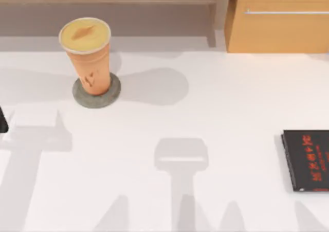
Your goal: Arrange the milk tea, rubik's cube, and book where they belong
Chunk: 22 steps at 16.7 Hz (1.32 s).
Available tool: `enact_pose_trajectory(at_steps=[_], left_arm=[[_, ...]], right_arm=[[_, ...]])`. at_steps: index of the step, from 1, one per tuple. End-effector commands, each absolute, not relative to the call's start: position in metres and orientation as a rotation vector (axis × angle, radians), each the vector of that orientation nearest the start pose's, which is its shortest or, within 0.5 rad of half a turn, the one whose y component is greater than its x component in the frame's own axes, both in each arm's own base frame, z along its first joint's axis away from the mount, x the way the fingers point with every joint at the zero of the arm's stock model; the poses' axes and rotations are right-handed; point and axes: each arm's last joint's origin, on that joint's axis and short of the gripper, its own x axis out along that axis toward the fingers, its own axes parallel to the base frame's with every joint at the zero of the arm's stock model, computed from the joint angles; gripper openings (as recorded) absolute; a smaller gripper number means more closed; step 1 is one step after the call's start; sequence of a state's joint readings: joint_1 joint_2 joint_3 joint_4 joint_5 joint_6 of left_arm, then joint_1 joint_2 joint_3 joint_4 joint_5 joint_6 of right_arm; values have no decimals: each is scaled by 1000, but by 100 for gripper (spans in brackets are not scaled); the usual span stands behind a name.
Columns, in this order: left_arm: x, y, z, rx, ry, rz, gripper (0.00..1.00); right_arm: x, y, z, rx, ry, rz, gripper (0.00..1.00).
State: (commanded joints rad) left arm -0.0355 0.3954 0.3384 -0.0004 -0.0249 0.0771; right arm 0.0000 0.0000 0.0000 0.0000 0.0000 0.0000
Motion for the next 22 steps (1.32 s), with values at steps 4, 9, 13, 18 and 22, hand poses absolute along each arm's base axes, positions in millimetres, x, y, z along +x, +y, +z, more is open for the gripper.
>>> enact_pose_trajectory(at_steps=[4,9,13,18,22], left_arm=[[110,-2,181,60,47,-7,100],[106,-1,160,0,0,0,100],[106,-1,160,0,0,0,100],[106,-1,160,0,0,0,100],[106,-1,160,0,0,0,100]], right_arm=[[106,-1,160,0,0,0,100],[106,-1,160,0,0,0,100],[106,-1,160,0,0,0,100],[108,-3,180,-5,-7,4,100],[125,-8,229,-12,-16,10,100]])
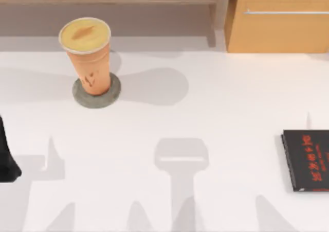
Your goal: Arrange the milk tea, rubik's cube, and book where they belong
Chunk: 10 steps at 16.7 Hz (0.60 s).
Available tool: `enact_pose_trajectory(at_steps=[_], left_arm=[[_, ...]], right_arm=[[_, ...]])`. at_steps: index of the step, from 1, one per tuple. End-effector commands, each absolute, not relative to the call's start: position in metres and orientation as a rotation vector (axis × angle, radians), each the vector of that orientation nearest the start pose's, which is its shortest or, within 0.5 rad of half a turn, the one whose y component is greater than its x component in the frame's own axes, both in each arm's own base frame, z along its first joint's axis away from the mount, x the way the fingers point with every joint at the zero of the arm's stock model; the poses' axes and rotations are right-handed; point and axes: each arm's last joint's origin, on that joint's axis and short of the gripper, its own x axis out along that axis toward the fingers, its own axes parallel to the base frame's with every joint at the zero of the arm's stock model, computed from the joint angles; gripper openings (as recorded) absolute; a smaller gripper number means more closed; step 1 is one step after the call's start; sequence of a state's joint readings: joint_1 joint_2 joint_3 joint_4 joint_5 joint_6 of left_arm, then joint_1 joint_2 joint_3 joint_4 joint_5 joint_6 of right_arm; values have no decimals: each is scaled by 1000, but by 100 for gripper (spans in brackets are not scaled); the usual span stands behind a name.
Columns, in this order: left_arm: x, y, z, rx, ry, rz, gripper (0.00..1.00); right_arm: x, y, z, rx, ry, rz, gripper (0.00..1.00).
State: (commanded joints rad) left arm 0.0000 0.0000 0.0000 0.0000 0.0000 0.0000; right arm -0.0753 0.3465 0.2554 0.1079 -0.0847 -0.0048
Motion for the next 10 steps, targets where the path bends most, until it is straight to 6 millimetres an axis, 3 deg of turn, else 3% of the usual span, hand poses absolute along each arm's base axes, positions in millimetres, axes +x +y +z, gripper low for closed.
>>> enact_pose_trajectory(at_steps=[5,10], left_arm=[[106,-1,160,0,0,0,100],[106,-1,160,0,0,0,100]], right_arm=[[189,-28,286,-2,17,7,100],[282,-71,306,18,55,6,100]])
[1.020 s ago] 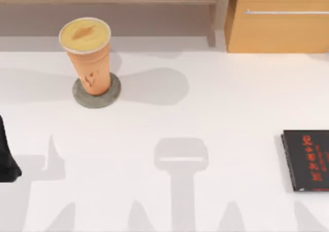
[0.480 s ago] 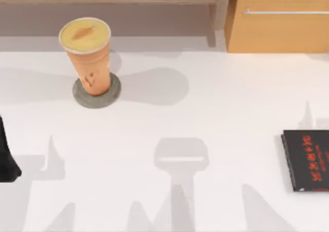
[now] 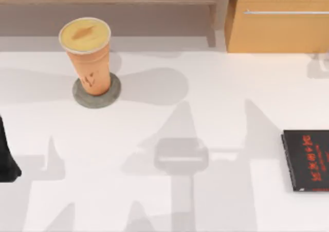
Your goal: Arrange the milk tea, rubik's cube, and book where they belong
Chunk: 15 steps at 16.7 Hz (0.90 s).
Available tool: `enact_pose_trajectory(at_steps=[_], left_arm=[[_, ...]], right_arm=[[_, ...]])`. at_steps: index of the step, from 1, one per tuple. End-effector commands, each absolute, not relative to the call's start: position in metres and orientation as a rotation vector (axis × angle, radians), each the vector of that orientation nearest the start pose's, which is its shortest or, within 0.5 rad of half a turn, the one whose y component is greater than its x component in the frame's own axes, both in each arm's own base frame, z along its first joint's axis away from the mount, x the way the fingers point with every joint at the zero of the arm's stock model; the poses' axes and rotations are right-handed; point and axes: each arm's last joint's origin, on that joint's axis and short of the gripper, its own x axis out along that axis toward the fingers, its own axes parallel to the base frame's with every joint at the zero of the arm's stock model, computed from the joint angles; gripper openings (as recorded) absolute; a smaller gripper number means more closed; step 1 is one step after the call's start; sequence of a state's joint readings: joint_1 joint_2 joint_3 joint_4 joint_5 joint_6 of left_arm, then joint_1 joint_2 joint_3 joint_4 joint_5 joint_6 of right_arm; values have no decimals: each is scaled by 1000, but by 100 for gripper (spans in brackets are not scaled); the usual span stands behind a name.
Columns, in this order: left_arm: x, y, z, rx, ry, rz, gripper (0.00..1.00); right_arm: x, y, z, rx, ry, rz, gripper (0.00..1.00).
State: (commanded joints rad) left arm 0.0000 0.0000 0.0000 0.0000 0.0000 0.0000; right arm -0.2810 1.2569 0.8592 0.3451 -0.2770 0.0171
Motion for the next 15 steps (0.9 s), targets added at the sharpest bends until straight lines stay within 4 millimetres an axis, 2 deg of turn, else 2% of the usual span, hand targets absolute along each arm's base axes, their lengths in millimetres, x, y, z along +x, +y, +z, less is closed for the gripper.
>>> enact_pose_trajectory(at_steps=[4,7,11,15], left_arm=[[106,-1,160,0,0,0,100],[106,-1,160,0,0,0,100],[106,-1,160,0,0,0,100],[106,-1,160,0,0,0,100]], right_arm=[[353,-116,294,17,57,12,100],[392,-150,277,7,43,11,100],[423,-186,255,-5,20,2,100],[432,-200,249,-15,4,-7,100]])
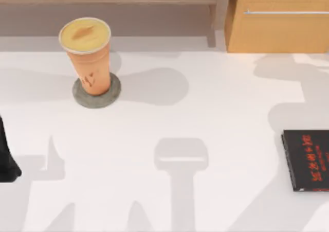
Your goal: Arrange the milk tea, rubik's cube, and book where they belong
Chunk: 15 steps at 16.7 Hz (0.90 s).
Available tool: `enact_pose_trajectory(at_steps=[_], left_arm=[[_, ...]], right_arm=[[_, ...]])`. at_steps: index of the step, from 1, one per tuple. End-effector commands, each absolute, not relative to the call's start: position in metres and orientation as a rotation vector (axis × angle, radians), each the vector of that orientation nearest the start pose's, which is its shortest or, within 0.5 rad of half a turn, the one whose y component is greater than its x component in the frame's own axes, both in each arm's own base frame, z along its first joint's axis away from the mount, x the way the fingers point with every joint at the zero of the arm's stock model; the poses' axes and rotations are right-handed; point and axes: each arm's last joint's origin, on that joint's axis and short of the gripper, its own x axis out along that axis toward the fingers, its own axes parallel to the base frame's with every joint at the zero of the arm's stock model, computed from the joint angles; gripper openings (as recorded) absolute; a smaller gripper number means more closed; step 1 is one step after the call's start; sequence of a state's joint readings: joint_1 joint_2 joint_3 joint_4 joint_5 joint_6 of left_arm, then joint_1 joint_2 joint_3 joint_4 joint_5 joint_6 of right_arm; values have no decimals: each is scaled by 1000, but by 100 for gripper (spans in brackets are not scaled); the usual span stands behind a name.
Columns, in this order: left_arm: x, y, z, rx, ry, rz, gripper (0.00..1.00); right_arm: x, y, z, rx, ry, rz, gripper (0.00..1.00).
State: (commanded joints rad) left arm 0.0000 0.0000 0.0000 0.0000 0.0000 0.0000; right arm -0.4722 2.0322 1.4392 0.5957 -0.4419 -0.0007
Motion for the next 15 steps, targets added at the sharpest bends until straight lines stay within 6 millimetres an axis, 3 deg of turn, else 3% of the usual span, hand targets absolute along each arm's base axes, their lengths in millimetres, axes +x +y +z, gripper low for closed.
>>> enact_pose_trajectory(at_steps=[5,12,15], left_arm=[[106,-1,160,0,0,0,100],[106,-1,160,0,0,0,100],[106,-1,160,0,0,0,100]], right_arm=[[433,-197,249,-14,6,-5,100],[460,-200,249,-15,4,-7,100],[462,-200,249,-15,4,-7,100]])
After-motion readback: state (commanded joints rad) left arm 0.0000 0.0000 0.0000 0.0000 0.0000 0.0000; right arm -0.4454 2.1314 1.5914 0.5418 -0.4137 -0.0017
